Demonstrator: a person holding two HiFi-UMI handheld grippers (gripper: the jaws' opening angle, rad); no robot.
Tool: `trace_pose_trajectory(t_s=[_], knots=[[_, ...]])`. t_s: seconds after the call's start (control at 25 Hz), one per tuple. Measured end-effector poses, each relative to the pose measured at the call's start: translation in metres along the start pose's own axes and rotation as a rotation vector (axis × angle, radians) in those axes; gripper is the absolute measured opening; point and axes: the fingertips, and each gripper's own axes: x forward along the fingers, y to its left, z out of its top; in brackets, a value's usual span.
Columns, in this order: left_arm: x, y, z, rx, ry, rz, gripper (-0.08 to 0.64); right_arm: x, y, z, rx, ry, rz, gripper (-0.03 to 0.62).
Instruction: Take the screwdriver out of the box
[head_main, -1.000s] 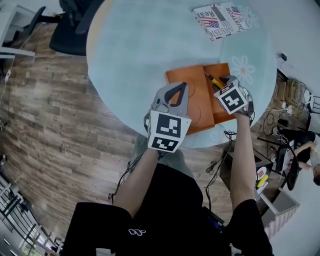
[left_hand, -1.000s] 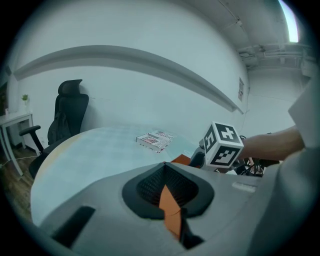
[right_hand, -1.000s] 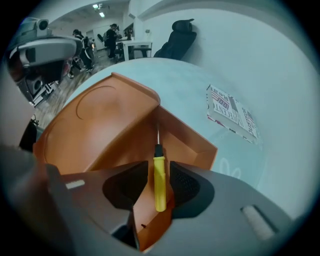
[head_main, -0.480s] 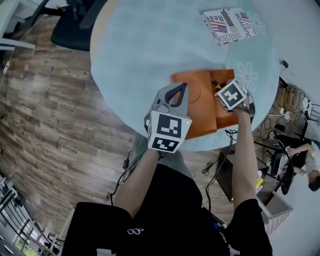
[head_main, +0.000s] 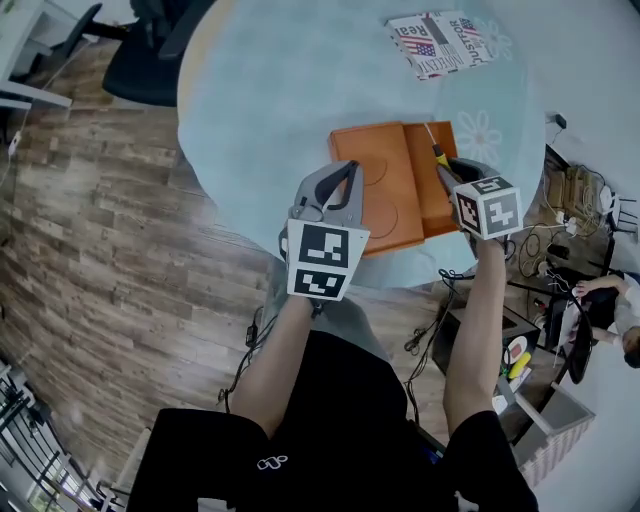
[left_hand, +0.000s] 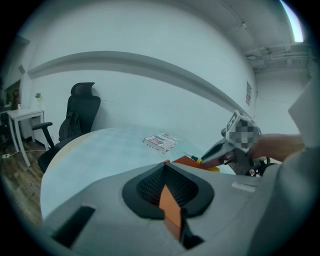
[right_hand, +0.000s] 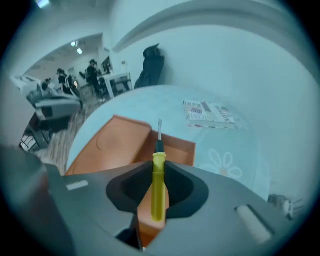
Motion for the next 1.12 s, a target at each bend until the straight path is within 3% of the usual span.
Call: trace_pose_trajectory(t_s=[0.16, 0.28, 0.44, 0.72, 0.8, 1.12], knots=[[-0.015, -0.032, 0.002, 0.006, -0.03, -0.003, 0.003, -0.081, 0.009, 0.026, 0.142, -0.357, 0.033, 0.089], [-0.02, -0.061, 0.019, 0.024, -0.094, -0.017, 0.003, -0.138, 0.01, 0.026, 0.216, -0.555, 0.014, 0.089], [-0.045, -0.109, 0.04, 0.048, -0.161, -0.037, 0.003, -0.207, 0.022, 0.008, 0.28, -0.722, 0.004, 0.089], [-0.081, -0.172, 0.106, 0.165, -0.322, -0.119, 0.003, -0.299, 0.047, -0.007, 0.318, -1.006, -0.003, 0.089], [-0.089, -0.18, 0.115, 0.189, -0.347, -0.13, 0.003, -0.314, 0.054, -0.011, 0.311, -1.057, -0.011, 0.089], [-0.11, -0.195, 0.116, 0.237, -0.357, -0.13, 0.003, -0.336, 0.06, -0.028, 0.31, -1.105, -0.02, 0.089]])
